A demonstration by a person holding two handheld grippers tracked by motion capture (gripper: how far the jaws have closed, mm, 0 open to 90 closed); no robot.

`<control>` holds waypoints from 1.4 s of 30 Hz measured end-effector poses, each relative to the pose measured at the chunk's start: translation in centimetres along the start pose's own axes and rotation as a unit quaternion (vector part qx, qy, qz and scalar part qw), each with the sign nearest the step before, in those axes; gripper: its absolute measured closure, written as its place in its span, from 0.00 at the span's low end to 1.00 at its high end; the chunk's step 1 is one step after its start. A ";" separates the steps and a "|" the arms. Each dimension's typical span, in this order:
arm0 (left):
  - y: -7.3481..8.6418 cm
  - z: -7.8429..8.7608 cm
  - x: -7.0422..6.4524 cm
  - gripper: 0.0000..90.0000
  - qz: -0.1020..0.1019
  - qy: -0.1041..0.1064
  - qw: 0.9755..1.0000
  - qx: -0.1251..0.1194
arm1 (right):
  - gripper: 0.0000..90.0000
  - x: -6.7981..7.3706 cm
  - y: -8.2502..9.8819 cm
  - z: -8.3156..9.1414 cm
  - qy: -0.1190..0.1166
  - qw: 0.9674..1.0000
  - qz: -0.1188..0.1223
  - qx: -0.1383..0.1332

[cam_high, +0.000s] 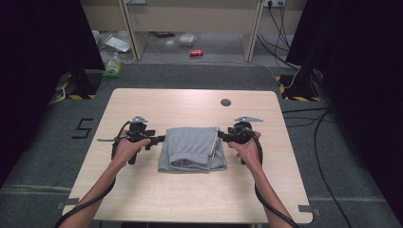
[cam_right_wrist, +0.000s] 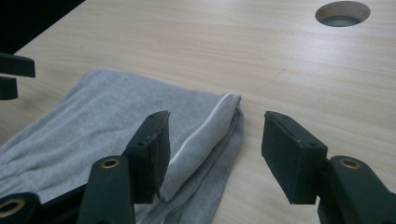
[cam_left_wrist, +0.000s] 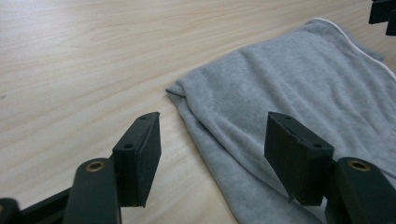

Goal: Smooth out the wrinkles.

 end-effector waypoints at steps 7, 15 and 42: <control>1.4 1.7 -1.5 0.34 -0.011 0.010 1.000 -0.005 | 0.45 1.2 1.0 1.3 -0.007 1.000 0.017 0.001; 3.5 3.7 -2.8 0.32 -0.018 0.023 1.000 -0.010 | 0.44 2.2 2.3 3.0 -0.009 0.999 0.032 -0.001; 10.8 5.4 -6.1 0.25 -0.047 0.046 0.998 0.021 | 0.37 4.1 9.0 6.8 -0.006 0.997 0.074 0.034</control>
Point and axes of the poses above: each handheld gripper's, and its own axes: z roughly backward along the jaws, y roughly out of its underside, x roughly to its left, the point moved 5 cm from there along -z, roughly forward along the jaws, and after that the axes turned 3 degrees about -z, right-handed, at the moved point
